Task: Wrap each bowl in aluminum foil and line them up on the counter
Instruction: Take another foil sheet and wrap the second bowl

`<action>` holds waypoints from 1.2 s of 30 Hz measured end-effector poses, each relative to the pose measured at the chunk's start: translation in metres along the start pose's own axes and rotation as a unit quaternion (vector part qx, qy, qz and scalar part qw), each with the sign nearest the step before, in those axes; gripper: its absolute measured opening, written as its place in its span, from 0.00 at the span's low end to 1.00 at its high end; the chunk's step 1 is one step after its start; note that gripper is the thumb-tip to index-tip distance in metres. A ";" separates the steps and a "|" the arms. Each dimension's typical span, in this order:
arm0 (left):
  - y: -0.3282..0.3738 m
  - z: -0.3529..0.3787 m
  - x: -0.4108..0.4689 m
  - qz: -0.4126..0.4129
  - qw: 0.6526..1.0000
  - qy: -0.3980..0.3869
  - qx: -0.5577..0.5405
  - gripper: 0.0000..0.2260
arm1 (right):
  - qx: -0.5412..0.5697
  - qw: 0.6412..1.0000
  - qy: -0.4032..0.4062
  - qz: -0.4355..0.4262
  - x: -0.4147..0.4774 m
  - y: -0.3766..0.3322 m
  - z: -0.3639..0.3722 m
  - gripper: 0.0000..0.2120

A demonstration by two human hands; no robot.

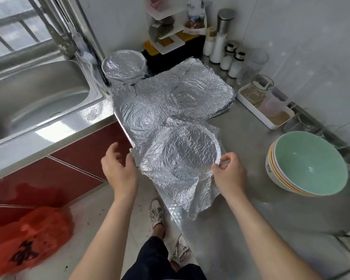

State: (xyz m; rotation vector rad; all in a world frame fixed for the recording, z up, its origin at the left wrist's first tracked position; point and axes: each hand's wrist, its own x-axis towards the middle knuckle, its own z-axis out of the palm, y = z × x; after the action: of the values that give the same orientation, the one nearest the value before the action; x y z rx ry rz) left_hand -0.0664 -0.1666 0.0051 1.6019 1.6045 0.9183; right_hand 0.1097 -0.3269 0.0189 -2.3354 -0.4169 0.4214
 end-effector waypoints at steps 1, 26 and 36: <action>0.014 -0.003 -0.005 0.104 0.994 -0.004 0.018 0.17 | -0.003 1.000 0.000 -0.003 0.000 0.000 0.000 0.08; 0.004 0.050 -0.068 0.531 0.784 -0.285 0.152 0.15 | -0.021 0.996 0.008 -0.081 0.012 -0.002 -0.003 0.07; 0.016 0.045 -0.067 0.559 0.772 -0.247 0.178 0.11 | -0.157 0.984 -0.080 0.003 -0.002 0.000 -0.005 0.24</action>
State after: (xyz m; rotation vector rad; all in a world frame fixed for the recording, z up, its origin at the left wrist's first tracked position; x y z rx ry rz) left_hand -0.0190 -0.2328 -0.0054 2.8457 0.3258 0.5918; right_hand 0.1099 -0.3310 0.0232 -2.6176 -0.5883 0.5845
